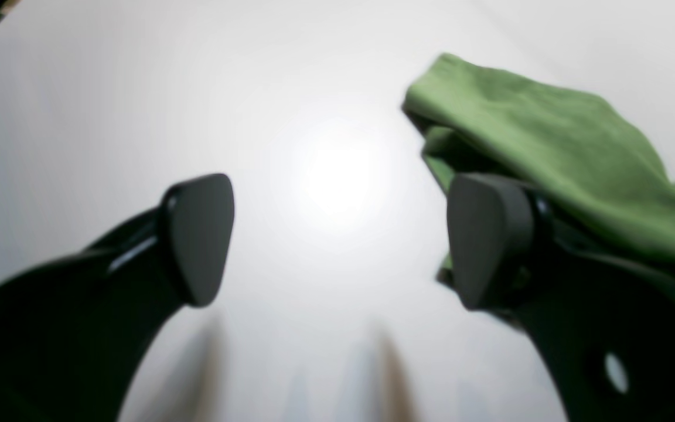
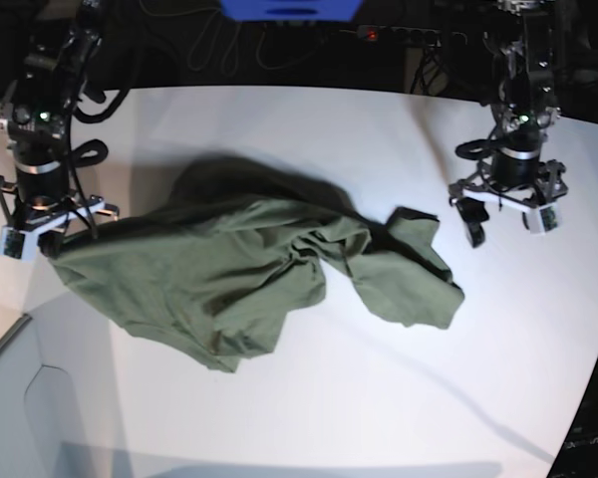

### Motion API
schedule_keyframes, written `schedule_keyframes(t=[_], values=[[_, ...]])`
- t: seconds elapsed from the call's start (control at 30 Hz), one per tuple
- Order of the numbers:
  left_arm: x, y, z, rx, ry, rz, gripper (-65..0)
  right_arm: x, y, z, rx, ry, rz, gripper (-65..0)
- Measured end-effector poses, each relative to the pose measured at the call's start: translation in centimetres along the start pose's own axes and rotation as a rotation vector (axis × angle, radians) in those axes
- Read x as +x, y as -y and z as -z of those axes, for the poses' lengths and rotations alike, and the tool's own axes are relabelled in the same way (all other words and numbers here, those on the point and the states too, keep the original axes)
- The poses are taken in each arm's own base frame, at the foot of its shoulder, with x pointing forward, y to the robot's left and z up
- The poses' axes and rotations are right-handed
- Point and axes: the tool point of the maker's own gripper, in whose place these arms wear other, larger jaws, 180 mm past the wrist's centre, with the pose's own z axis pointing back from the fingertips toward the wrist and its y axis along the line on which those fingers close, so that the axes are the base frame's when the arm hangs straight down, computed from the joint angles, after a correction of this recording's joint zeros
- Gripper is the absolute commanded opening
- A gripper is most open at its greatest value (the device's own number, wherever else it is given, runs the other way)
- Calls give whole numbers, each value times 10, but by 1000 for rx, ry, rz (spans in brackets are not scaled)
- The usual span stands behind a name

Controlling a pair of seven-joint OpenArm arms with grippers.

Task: Layout the t-shirt on the table in an organized manner, then fold the t-shirt properly
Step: 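Grasp the shirt edge with the right gripper and pull it outward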

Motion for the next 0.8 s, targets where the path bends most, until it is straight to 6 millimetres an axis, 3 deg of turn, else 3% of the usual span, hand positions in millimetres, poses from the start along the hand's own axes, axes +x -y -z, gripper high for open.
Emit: schedule_keyframes(t=[0.2,0.33,0.5,0.57,0.63,0.8], values=[[-25,58,2,-139,-53,22,-102,-5,5,3,-14,-15,7,-650],[-54,69,12,-163,-133,35,-102,-7,4,2,-12,-20,8,-650],[-71,70,23,-141,-183,25,-104,-7,4,2,-10,-18,8,-650],[-75,75,26,-153,-194,22,-136,-7,4,2,-11,-19,7,-650],[-77,76,30,-151,-200,18,-225,-7,4,2,-10,-18,8,-650],[-78,68,42,-126,-197,13,-604,-8,4,3,-10,-20,8,-650]])
